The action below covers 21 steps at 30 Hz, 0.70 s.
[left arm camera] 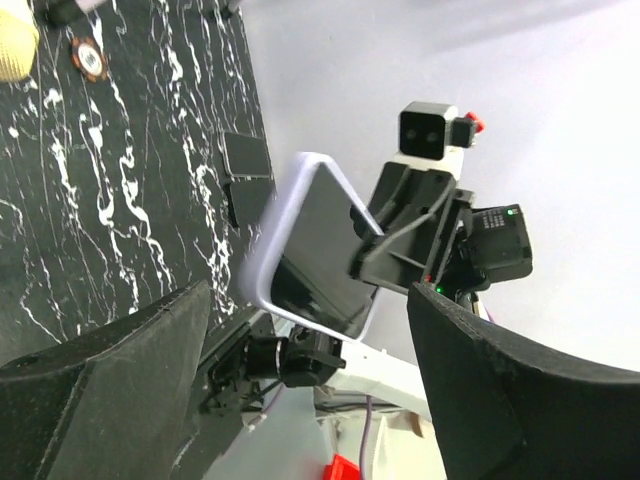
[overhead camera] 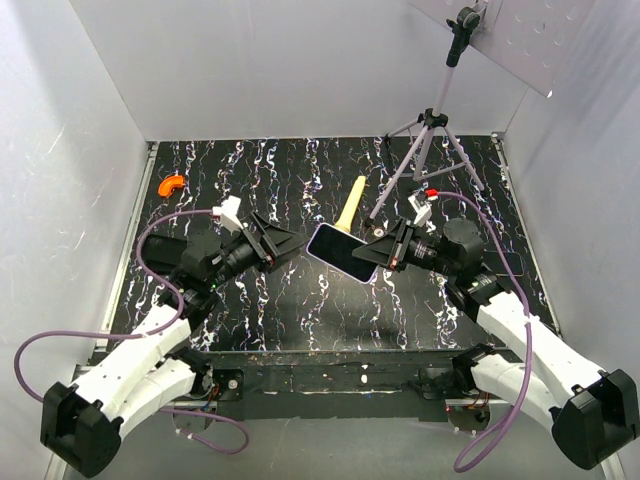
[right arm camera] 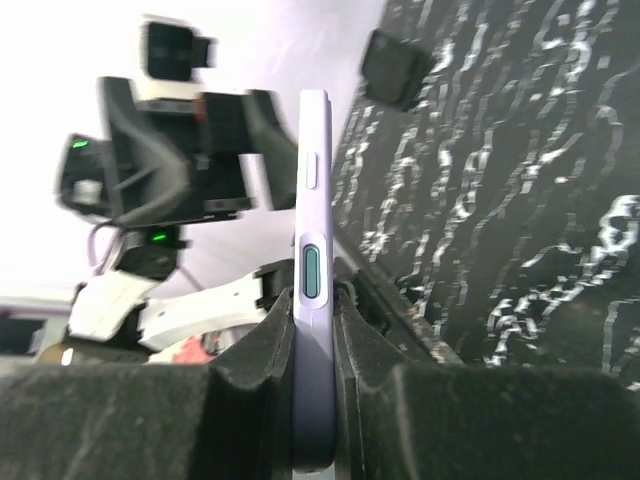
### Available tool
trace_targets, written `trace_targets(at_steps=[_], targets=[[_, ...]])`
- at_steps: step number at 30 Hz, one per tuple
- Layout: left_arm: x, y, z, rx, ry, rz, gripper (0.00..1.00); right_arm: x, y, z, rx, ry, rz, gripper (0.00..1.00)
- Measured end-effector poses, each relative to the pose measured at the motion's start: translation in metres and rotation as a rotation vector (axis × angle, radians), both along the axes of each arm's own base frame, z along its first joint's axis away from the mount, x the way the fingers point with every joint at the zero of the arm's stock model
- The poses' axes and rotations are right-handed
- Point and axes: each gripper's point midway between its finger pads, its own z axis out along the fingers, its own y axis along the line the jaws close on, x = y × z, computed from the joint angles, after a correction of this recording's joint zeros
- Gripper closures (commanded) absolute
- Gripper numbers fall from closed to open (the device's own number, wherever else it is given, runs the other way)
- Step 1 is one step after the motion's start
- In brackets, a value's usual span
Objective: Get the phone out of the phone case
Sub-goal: Pick up the phone at the center of the board.
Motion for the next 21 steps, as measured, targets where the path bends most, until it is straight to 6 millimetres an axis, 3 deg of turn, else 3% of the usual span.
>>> trace_targets(at_steps=[4,7,15,21], targets=[[-0.001,-0.012,-0.017,-0.032,0.05,-0.049,0.21,-0.014,0.003,0.023,0.107,-0.015,0.09,0.99],[-0.003,-0.02,-0.011,-0.056,0.033,-0.09,0.28,-0.022,0.005,0.04,0.164,-0.058,0.136,0.99],[-0.013,-0.039,0.035,-0.21,-0.077,-0.178,0.57,-0.026,0.004,0.046,0.27,-0.077,0.137,0.99],[-0.02,-0.062,0.032,-0.251,-0.057,-0.256,0.68,-0.019,0.007,0.046,0.307,-0.054,0.129,0.99]])
